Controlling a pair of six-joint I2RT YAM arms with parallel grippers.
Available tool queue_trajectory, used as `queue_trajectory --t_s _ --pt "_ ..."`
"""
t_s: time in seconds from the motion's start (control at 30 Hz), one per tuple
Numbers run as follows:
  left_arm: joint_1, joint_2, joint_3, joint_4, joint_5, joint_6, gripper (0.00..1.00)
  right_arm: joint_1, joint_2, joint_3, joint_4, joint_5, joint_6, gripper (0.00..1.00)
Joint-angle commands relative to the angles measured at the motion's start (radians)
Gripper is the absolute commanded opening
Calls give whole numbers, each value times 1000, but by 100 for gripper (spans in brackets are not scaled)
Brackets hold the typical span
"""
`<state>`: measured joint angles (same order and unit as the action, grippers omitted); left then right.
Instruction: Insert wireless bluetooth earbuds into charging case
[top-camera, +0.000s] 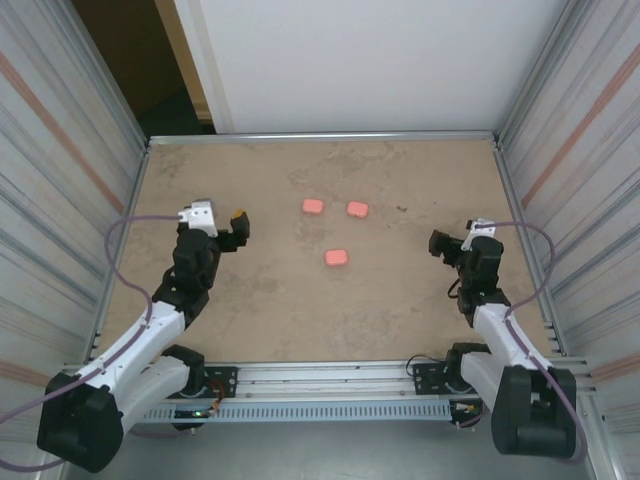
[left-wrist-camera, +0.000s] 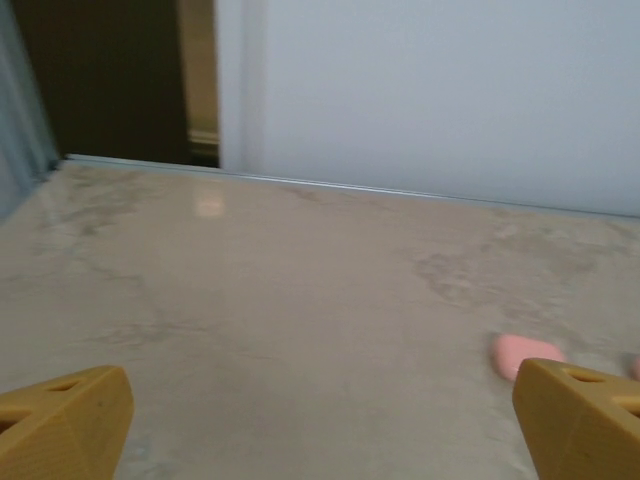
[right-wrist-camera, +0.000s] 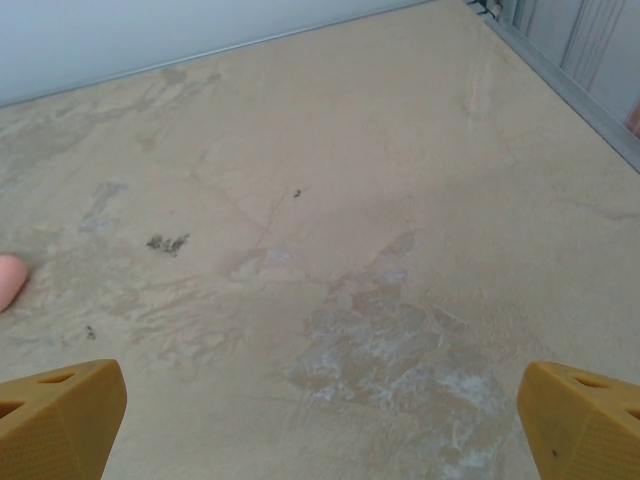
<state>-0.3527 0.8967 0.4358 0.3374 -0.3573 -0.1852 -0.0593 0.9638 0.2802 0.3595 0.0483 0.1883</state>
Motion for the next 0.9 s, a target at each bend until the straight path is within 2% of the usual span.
queue_trajectory --t_s 0.0,0.13,0.2,0.4,0.5,0.77,0.87 --pt "18 0 -46 115 -131 68 99 -4 84 -16 244 -29 -43 99" --pt "33 26 -71 174 -199 139 99 -4 197 -36 385 -37 -53 99" --pt "45 40 -78 197 -197 159 99 -4 246 -38 437 -43 -56 99" --pt "124 69 -121 256 -107 145 99 -4 391 -34 565 -55 -75 99" --pt "143 69 -124 250 -62 185 99 -4 435 -15 570 -50 -74 99" --pt "159 87 -128 242 -58 244 99 4 566 21 629 -77 -91 99" --pt "166 112 -126 251 -47 256 99 6 568 69 539 -83 -98 99"
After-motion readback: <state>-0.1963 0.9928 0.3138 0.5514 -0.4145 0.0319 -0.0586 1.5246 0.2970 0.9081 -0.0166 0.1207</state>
